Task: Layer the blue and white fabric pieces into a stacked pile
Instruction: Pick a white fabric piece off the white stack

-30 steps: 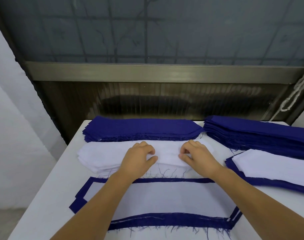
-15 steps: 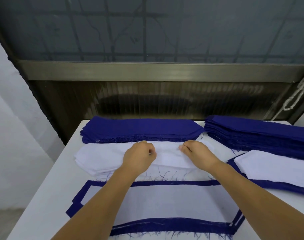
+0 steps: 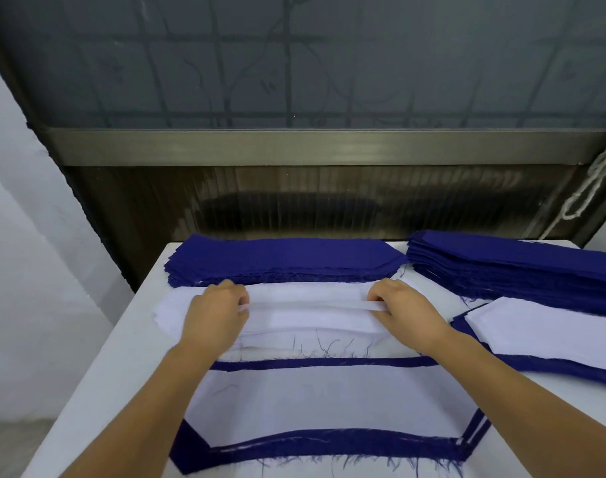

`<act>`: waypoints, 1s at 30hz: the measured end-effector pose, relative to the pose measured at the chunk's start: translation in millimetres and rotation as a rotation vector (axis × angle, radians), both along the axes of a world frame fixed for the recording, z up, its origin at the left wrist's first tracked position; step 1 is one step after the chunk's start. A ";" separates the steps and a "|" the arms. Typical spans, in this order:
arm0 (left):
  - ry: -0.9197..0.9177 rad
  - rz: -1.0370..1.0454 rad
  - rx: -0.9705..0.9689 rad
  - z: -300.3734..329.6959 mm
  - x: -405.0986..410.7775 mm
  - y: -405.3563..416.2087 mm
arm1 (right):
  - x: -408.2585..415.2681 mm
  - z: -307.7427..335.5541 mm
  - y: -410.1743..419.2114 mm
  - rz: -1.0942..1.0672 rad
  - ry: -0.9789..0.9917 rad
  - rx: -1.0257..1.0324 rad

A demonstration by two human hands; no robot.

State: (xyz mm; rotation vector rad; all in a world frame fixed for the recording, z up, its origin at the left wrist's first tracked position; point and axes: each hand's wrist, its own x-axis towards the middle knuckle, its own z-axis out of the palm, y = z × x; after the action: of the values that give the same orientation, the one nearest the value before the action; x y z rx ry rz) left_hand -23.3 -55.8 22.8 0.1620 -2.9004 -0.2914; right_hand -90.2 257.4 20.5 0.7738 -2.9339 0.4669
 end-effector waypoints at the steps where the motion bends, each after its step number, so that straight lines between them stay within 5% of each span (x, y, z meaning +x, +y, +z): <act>1: 0.007 0.010 -0.024 2.3 5.1 -6.5 | 3.9 1.4 1.6 0.011 0.008 0.008; 8: -0.082 -0.218 -0.052 7.3 59.5 -20.6 | 56.9 17.5 31.9 0.109 -0.051 0.013; 15: -0.522 -0.374 0.302 29.9 89.7 -17.2 | 86.0 46.0 63.8 0.096 -0.673 -0.018; 20: -0.119 -0.191 0.208 43.2 79.6 -6.7 | 76.8 46.7 52.9 -0.047 -0.190 -0.162; 25: 0.160 -0.217 0.170 35.0 97.0 -9.6 | 93.1 26.9 59.4 0.082 0.438 -0.076; 30: 0.116 -0.439 0.095 -4.1 126.8 -5.1 | 121.9 -18.2 78.7 0.228 0.426 -0.020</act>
State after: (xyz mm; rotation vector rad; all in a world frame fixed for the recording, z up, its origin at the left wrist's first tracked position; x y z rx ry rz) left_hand 103.4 -60.9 18.7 -0.4673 -2.7787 -0.4921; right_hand 31.8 336.1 2.3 1.0617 -2.4589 0.2983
